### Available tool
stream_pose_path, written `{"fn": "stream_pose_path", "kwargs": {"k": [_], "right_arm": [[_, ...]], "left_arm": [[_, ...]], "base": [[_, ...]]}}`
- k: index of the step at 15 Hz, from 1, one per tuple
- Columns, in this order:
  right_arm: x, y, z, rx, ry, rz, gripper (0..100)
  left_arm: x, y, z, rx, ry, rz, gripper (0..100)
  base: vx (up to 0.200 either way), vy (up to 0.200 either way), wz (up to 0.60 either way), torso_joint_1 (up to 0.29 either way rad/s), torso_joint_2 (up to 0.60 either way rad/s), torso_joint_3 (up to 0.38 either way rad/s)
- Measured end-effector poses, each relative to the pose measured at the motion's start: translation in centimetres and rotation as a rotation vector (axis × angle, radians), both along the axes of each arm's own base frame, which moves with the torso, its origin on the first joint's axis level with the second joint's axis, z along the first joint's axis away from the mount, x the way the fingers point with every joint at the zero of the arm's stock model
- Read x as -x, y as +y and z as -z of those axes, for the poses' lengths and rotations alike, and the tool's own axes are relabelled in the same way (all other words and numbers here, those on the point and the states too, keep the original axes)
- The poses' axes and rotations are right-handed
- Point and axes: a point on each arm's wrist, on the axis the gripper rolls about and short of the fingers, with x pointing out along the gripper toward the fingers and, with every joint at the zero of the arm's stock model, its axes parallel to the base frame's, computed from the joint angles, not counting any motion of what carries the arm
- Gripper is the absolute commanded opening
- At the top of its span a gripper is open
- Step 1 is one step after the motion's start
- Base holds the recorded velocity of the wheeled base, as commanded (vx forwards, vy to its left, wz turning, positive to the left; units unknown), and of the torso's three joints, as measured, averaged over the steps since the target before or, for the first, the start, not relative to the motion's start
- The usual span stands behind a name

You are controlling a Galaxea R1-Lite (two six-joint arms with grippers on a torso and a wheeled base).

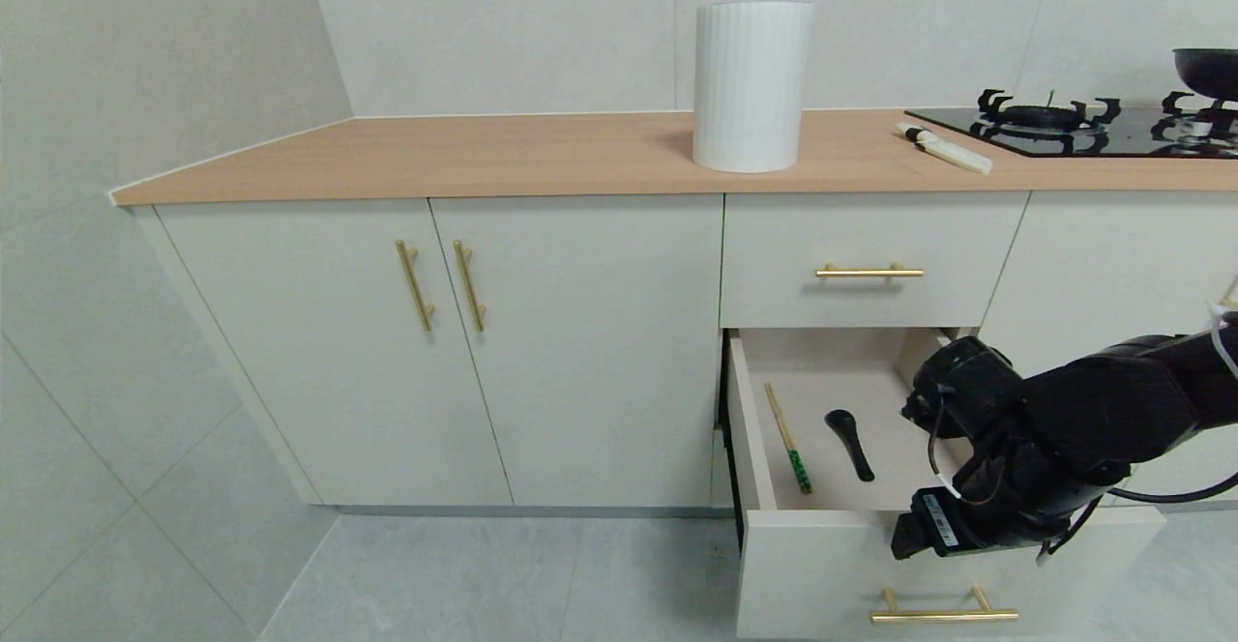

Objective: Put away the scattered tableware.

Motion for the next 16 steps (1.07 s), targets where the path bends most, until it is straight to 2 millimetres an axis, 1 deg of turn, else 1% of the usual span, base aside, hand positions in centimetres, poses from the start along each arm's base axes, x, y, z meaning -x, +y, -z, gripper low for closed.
{"fn": "stream_pose_path", "kwargs": {"k": [4,9,13,16], "right_arm": [[-0.7,0.2,0.1,-0.014,-0.026,0.011,100],[-2.1,0.1,0.3,-0.013,-0.068,0.033,100],[-3.6,0.2,0.6,-0.003,-0.084,0.046,100],[-5.0,0.2,1.2,0.019,-0.135,0.072,100]], "left_arm": [[0.0,0.0,0.0,0.0,0.0,0.0,100],[0.0,0.0,0.0,0.0,0.0,0.0,100],[0.0,0.0,0.0,0.0,0.0,0.0,100],[0.0,0.0,0.0,0.0,0.0,0.0,100]], "base": [[0.0,0.0,0.0,0.0,0.0,0.0],[0.0,0.0,0.0,0.0,0.0,0.0],[0.0,0.0,0.0,0.0,0.0,0.0],[0.0,0.0,0.0,0.0,0.0,0.0]]}}
